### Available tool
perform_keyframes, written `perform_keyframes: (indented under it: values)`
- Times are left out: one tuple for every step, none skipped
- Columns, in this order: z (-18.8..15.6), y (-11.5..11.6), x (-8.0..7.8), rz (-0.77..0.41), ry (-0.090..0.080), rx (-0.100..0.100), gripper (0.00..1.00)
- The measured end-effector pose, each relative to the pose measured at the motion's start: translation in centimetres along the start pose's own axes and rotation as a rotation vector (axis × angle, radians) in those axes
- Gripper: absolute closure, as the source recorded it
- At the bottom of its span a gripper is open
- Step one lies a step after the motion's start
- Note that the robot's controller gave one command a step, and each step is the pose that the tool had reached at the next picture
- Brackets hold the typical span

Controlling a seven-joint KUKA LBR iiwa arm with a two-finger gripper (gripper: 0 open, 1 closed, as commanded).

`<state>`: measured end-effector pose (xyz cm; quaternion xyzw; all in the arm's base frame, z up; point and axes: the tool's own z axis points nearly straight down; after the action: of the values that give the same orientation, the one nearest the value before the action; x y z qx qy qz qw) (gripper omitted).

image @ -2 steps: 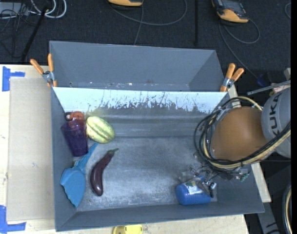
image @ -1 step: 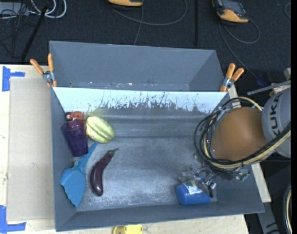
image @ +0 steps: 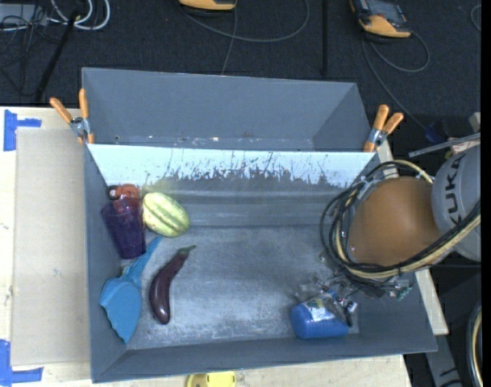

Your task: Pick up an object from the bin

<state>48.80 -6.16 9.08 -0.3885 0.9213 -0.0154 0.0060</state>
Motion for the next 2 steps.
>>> perform_keyframes:
  values:
    - [-0.03,0.02,-0.02,-0.001,0.000,0.000,1.00]
    - [-0.03,0.03,-0.03,-0.001,0.000,-0.001,1.00]
